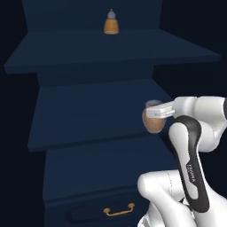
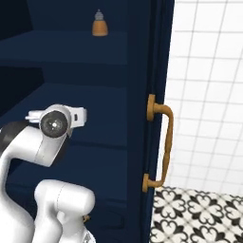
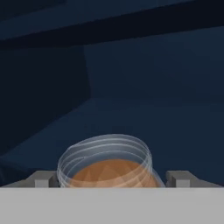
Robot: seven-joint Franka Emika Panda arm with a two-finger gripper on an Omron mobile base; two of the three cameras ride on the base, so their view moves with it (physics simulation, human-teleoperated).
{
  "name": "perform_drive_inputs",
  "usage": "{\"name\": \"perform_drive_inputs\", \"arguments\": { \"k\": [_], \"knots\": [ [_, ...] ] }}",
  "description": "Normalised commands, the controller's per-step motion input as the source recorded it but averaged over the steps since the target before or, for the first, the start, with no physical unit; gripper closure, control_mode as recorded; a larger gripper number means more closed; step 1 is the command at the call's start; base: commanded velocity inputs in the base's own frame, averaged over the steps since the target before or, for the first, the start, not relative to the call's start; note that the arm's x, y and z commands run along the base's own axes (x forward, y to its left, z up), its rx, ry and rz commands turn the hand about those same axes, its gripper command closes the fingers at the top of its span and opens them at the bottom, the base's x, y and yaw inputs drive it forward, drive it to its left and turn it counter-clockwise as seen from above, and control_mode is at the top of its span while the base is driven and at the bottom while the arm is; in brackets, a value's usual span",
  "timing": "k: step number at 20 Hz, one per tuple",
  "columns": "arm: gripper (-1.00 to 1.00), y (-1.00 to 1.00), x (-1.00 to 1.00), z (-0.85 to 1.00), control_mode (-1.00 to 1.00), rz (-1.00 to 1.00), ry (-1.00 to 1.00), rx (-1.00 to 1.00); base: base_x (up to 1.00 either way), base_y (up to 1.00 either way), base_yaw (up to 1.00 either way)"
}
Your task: Pick the honey bottle and place it on the digital scale for weighing, and close the cabinet.
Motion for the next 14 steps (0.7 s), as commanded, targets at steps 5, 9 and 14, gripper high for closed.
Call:
{"name": "perform_drive_inputs", "arguments": {
  "k": [5,9,14],
  "knots": [
    [1.0,0.0,0.0,0.0,1.0,0.0,0.0,0.0,-1.0,0.04,-0.19],
    [1.0,0.0,0.0,0.0,1.0,0.0,0.0,0.0,-1.0,0.38,-0.14],
    [1.0,0.0,0.0,0.0,1.0,0.0,0.0,0.0,-1.0,0.48,-0.09]
  ]
}}
